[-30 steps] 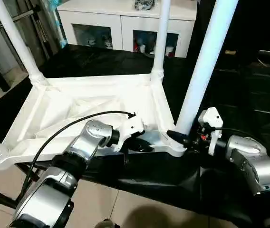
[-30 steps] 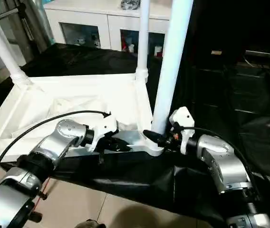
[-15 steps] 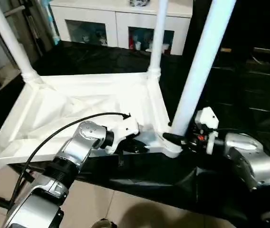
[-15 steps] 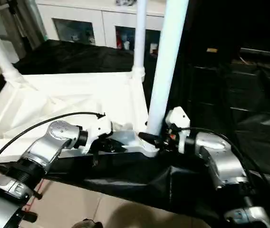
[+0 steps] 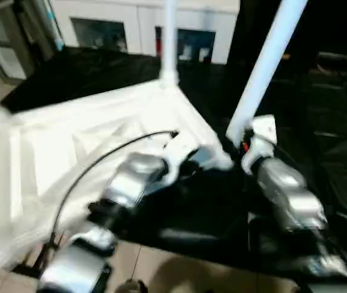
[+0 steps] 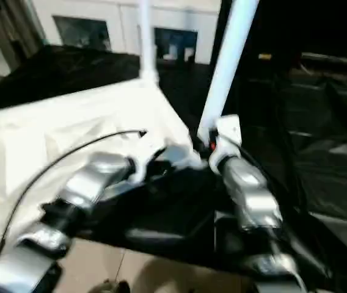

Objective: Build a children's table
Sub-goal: Insert table leg to table base

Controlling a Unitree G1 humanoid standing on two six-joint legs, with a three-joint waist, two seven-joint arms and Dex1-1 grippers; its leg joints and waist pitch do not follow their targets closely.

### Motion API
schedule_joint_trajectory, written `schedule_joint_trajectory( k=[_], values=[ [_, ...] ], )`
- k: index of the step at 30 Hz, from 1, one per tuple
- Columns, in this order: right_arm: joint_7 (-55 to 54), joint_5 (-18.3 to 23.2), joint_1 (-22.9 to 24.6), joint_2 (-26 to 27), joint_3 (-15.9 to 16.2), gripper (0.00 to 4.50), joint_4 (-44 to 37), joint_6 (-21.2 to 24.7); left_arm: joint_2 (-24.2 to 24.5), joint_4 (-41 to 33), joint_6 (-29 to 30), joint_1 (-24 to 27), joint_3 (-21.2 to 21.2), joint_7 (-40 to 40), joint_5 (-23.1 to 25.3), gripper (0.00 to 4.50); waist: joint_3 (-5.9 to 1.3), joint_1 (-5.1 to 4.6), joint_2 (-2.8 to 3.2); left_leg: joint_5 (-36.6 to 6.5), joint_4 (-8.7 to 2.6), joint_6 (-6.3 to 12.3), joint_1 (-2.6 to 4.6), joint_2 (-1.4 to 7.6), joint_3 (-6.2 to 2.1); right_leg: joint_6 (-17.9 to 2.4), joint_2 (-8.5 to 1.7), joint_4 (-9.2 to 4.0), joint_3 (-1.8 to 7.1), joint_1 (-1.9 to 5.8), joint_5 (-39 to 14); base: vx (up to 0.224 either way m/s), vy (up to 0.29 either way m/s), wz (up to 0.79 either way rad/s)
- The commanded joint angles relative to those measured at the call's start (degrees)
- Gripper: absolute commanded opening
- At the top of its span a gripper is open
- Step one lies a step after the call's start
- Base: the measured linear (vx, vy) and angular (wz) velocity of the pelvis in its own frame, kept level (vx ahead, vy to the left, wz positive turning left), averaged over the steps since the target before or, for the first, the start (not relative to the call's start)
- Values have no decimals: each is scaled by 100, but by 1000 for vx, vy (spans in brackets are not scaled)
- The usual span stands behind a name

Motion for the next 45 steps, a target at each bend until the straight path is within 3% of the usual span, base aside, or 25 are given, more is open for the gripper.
schedule_joint_trajectory(
  k=[1, 4, 6, 9, 10, 12, 17, 23, 30, 31, 32, 45],
  values=[
    [26, 133, 329, 523, 380, 193, 961, 791, -333, -12, -63, -282, -50, 310, -51, 0, -262, -9, 20, -1403, -413, 43, 100, 303, -137, -1176, -425, -426, 181, 175, -826, 0, 0, 0],
    [22, -10, 223, 555, 462, 193, 1039, 946, -385, 49, -36, -305, -61, 386, -1, 0, -257, -6, 11, -1610, -429, 21, 122, 298, -134, -1126, -433, -458, 186, 182, -1071, 0, 0, 0],
    [4, -94, 156, 616, 454, 193, 1098, 985, -399, 42, 6, -311, -49, 393, 43, 0, -240, -12, 5, -1906, -459, -65, 147, 309, -144, -1019, -450, -502, 199, 158, -1590, 0, 0, 0],
    [20, -121, 107, 628, 470, 193, 1153, 959, -384, 51, 8, -316, -55, 399, 57, 0, -245, -12, 5, -1988, -471, -114, 153, 316, -156, -913, -462, -527, 209, 143, -1803, 0, 0, 0],
    [16, -133, 57, 631, 474, 193, 1204, 940, -365, 43, 19, -309, -59, 421, 60, 0, -263, -16, -19, -1965, -468, -121, 153, 319, -157, -909, -459, -519, 210, 147, -1760, 0, 0, 0],
    [19, -146, 29, 630, 478, 193, 1239, 925, -358, 40, 24, -305, -61, 436, 62, 0, -264, -19, -3, -1934, -470, -129, 142, 318, -156, -923, -458, -510, 208, 147, -1663, 0, 0, 0],
    [225, -361, -65, 565, 617, 193, 1299, 813, -321, 47, 9, -296, -53, 428, 92, 0, -286, -28, -42, -1868, -458, -94, 137, 313, -146, -930, -461, -507, 206, 153, -1663, 0, 0, 0],
    [477, -571, -79, 455, 863, 193, 1324, 709, -292, 71, -18, -310, -37, 410, 109, 0, -302, -30, -39, -1635, -442, -24, 129, 312, -138, -1032, -452, -469, 200, 175, -1280, 0, 0, 0],
    [611, -596, -99, 465, 791, 193, 1316, 729, -261, 91, -46, -340, -42, 372, 102, 0, -315, -38, -29, -1649, -432, -2, 135, 312, -135, -1058, -460, -475, 203, 185, -1343, 0, 0, 0],
    [642, -587, -99, 473, 763, 249, 1307, 744, -259, 96, -52, -344, -42, 367, 103, 0, -320, -38, -21, -1641, -431, -4, 136, 312, -137, -1062, -459, -471, 202, 185, -1329, 0, 0, 0],
    [653, -605, -104, 474, 742, 263, 1298, 737, -255, 98, -57, -348, -49, 353, 104, 0, -324, -39, -11, -1628, -428, -8, 139, 311, -135, -1073, -454, -469, 202, 183, -1280, 0, 0, 0],
    [814, -583, -140, 415, 549, 377, 1179, 543, -166, 89, -272, -340, -124, 157, 100, 0, -348, -55, -23, -1489, -405, 66, 128, 309, -130, -1194, -459, -445, 194, 211, -1052, 0, 0, 0]
  ],
)
